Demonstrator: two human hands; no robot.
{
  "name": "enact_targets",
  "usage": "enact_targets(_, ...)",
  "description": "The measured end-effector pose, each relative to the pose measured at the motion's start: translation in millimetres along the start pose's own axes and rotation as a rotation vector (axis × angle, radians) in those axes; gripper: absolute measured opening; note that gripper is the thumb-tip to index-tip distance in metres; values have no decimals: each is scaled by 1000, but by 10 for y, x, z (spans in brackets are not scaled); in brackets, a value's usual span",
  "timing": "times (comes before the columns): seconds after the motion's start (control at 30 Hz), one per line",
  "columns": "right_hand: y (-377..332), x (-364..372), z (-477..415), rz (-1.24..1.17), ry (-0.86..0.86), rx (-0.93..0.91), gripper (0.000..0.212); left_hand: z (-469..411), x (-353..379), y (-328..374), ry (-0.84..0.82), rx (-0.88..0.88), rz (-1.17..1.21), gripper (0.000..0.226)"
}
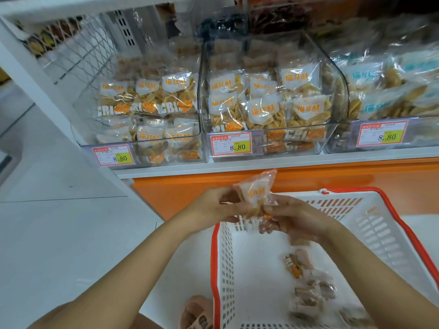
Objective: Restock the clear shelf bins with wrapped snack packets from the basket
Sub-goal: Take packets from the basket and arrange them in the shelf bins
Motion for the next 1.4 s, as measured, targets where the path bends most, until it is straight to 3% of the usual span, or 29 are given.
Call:
enact_targets(0.1, -216, 126, 152, 329, 2, -20, 28, 53, -48, 202, 77, 70, 18, 27)
enact_targets(0.17, -354, 207, 213, 488, 20, -40, 32, 89, -155, 315, 197, 128, -25, 11)
enact_targets(0.23, -525, 308, 254, 516, 48, -100, 34, 126, -312, 382, 328, 144, 47, 9)
enact_targets(0.37, -729, 533, 288, 553, 58, -111, 44, 269, -632, 542, 498, 173, 236, 28)
enact_targets(0.43, -904, 720, 261, 727, 63, -166, 43, 383, -822, 704, 569, 278, 129, 39)
enact_targets(0.57, -1422, 1264, 36, 897, 131, -326, 37, 669, -1180, 989, 717, 461, -82, 35)
enact_targets(0.67, -1726, 1556, -345, 884, 172, -370, 27, 884, -1729, 903, 1000, 481, 96, 51)
enact_targets(0.77, -2123, 1614, -944, 774, 391, -478, 30, 1013, -2240, 648, 1278, 328, 97, 29)
enact_targets(0.87, -2351, 1769, -1552, 770, 520, -518, 29, 916, -2389, 428, 1264, 133, -237, 39)
enact_targets(0.97, -2278, 1966, -2070, 983, 502, -433, 23, 827, -2382, 335, 1213, 121, -426, 36)
enact_targets(1.03, -2145, 2038, -2265, 1121, 494, -394, 31, 835, -2418, 351, 1236, 146, -477, 28)
enact_targets(1.3, -2133, 2126, -1955, 1120, 680, -787, 58, 851, -2291, 469, 1189, 333, -405, 26)
enact_targets(1.4, -2066, 2084, -1316, 1091, 607, -975, 25, 883, -2008, 608, 1131, 456, -430, 15)
Point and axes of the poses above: each hand's wrist, its own z-axis away from the middle knuckle, its own x-axis out of the palm, y = z × x, the point moved 8 cm from there along -z, towards the middle knuckle, and after that the axes turned 6 degrees about y, right-handed, at the moved point
